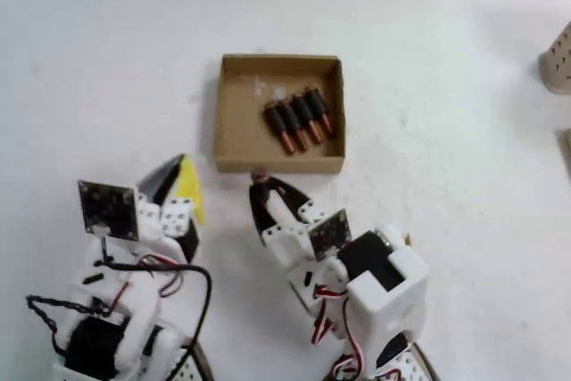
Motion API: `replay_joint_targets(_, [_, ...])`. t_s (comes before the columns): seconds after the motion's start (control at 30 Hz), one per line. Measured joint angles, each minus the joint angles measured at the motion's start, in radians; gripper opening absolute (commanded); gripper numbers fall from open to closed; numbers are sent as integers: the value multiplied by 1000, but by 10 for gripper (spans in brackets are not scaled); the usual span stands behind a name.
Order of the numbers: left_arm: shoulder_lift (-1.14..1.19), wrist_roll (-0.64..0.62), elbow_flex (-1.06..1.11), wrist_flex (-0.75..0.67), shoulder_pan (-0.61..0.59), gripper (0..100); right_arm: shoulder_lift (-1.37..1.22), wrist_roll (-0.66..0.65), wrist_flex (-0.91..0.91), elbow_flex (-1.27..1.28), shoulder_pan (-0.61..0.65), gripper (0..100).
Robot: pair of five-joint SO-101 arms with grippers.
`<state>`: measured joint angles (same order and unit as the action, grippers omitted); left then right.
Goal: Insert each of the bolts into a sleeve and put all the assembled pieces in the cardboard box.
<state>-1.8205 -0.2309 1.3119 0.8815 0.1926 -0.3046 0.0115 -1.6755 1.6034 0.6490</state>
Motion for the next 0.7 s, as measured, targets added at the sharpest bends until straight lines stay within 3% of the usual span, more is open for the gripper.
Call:
replay_joint_targets(0.27, [-6,6,-60,267,-175,23,0,0,0,0,0,16])
replay_joint_targets(0.53, [-8,238,-5,258,-382,23,0,0,0,0,0,16])
replay_joint_targets(0.7, [-5,272,167,140,-462,23,0,0,0,0,0,16])
